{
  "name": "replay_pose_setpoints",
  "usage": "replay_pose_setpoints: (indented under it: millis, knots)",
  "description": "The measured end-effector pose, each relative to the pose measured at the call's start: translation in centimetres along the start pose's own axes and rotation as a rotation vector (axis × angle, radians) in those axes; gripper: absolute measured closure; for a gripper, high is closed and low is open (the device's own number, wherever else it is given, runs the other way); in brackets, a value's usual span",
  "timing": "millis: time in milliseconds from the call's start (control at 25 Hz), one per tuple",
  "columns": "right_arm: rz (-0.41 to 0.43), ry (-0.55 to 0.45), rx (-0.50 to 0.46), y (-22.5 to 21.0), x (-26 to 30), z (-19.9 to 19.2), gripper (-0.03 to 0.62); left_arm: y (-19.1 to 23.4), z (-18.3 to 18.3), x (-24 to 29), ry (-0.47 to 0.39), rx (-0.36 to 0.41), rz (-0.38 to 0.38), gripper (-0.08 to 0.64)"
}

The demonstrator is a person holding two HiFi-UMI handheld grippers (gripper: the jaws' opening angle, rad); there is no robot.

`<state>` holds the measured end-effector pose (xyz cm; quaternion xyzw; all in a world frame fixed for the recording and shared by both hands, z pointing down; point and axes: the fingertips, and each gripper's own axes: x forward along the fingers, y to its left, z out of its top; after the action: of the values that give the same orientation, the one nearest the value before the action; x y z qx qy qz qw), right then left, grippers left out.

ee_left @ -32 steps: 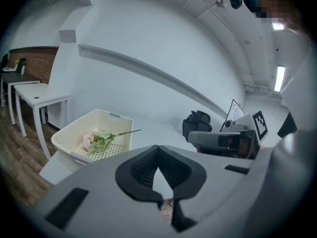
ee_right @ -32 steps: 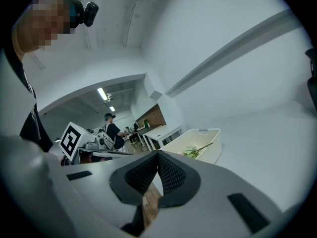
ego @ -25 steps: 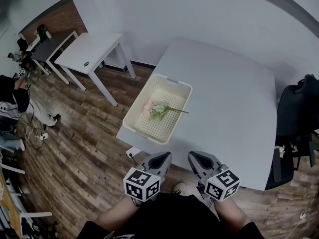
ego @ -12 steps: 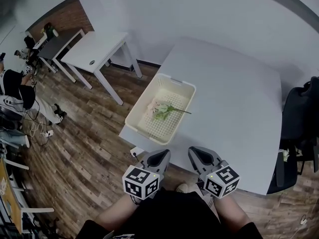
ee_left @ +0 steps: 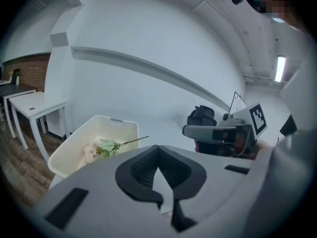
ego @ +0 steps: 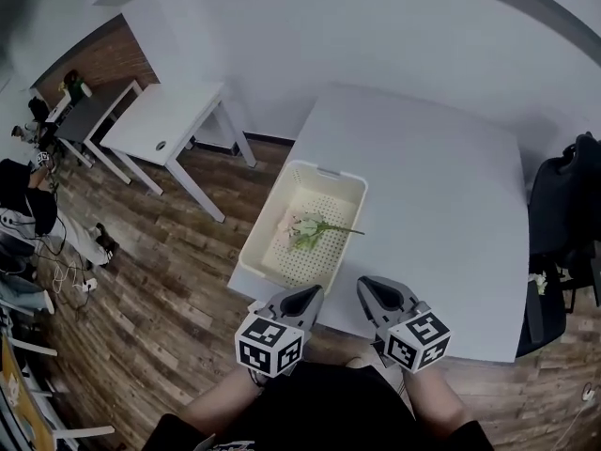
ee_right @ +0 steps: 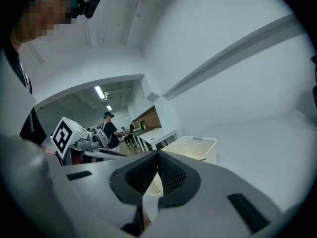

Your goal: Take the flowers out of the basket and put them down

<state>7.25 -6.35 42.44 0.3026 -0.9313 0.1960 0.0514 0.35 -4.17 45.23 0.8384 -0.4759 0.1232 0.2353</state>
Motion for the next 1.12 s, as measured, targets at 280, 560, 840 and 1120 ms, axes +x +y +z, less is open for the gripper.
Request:
replay_pose_setpoints:
  millis: [280, 560, 840, 1120]
  knots:
    - [-0.079, 0.002, -0.014, 0.5, 4.4, 1.2, 0.571, 3.8, 1.5, 0.2, 0.02, 0.021, -0.076, 0.554]
    - [-0.186, 0.076, -0.09, 0.2, 7.7, 0.9, 0.571, 7.0, 1.4, 0.5, 0.038, 0.007, -0.148, 0.554]
    - [-0.272, 0.148, -0.152, 0.6, 10.6, 0.5, 0.571, 9.5, 1.4, 0.7, 0.054, 0.004, -0.229, 0.554]
    - [-0.385, 0.259, -0.248, -1.1, 13.1, -0.4, 0.571, 11.7, 1.6, 2.3, 0.101, 0.034, -0.296, 0.554]
